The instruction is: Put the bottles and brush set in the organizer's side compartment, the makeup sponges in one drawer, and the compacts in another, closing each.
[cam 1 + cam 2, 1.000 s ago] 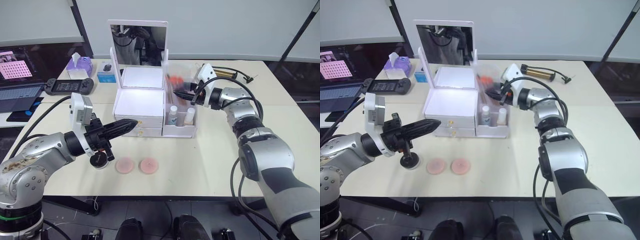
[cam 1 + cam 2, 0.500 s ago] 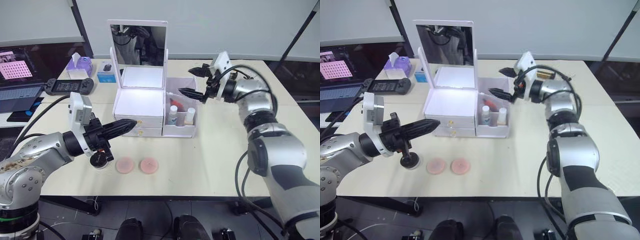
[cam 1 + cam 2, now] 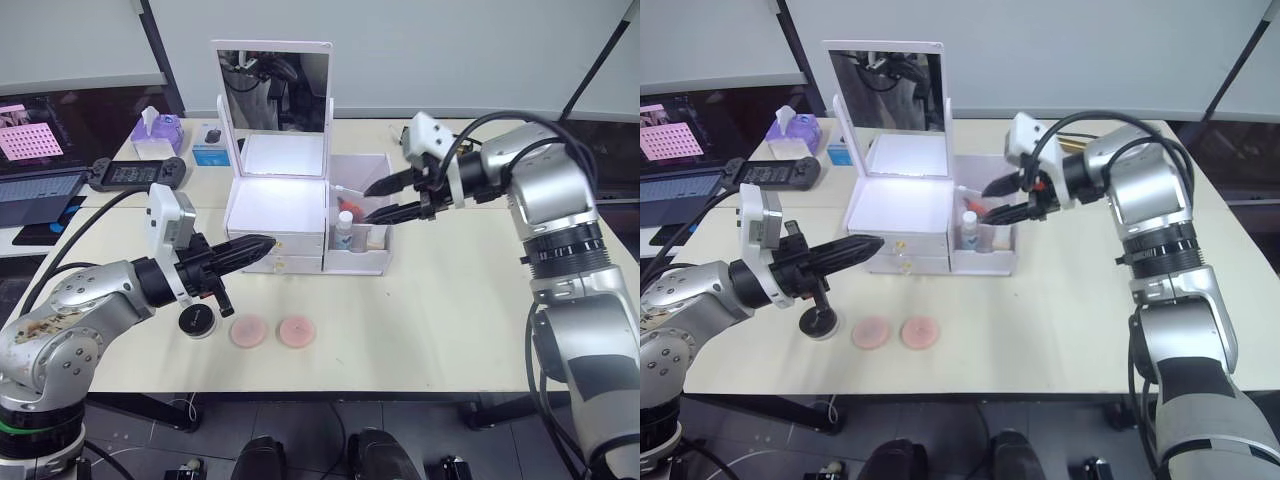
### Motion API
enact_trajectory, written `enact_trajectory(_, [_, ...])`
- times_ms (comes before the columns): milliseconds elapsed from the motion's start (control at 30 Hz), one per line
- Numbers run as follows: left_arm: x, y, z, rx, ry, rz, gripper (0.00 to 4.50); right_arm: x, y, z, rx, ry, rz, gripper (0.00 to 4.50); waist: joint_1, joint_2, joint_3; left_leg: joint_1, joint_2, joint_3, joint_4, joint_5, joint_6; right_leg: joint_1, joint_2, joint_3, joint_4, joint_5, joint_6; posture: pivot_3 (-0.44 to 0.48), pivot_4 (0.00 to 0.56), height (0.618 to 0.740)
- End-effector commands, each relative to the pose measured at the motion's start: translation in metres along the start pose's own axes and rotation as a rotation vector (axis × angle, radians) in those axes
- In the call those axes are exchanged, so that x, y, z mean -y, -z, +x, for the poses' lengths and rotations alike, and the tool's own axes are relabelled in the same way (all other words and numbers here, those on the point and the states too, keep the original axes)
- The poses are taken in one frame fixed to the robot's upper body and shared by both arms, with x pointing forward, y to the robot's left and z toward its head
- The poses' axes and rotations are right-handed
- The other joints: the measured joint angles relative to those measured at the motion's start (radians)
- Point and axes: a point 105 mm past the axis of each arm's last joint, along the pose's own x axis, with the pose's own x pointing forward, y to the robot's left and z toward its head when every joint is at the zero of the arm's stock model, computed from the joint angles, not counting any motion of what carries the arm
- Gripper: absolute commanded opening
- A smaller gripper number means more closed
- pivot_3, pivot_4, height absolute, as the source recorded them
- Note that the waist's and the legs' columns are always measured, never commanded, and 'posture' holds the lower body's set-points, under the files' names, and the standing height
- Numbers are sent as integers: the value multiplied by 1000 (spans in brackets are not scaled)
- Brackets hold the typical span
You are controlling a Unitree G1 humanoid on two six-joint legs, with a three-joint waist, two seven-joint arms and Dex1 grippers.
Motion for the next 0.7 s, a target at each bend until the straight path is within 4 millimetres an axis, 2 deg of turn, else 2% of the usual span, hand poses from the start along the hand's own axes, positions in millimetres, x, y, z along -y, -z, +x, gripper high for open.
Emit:
enact_trajectory(33, [-5,-5,-5,13,-42,44,0,19,0,3,-68,99,-64,814,0,0,0,0,0,0,0,0,0,-1,0,0,0,0,0,0,150,689])
enact_trajectory(100, [-6,-6,-7,18,-59,47,0,29,1,5,-76,157,-59,68,0,0,0,0,0,0,0,0,0,-1,0,0,0,0,0,0,150,689])
enact_trajectory(233, [-5,-4,-8,16,-65,46,0,70,12,7,-149,425,-77,24,-1,0,0,-1,0,1,0,0,0,-1,0,0,0,0,0,0,150,689])
enact_trajectory(333, [-5,-3,-7,15,-66,47,0,89,20,3,-201,587,-132,24,2,0,0,-1,0,1,0,0,0,-1,0,0,0,0,-1,0,150,689])
enact_trajectory(400, [-7,-4,-8,14,-73,51,0,96,21,0,-201,668,-166,24,2,0,0,-1,0,1,0,0,0,-1,0,0,0,0,-1,0,150,689])
enact_trajectory(533, [-11,-3,-11,5,-92,61,0,102,9,-4,-108,739,-202,24,-1,0,0,-2,0,1,0,0,0,-2,0,1,1,0,0,0,150,689])
enact_trajectory(700, [-16,-2,-8,1,-93,66,0,104,-4,-25,10,768,-215,24,-4,0,0,-1,0,1,0,0,-1,-2,0,1,2,0,0,0,150,689])
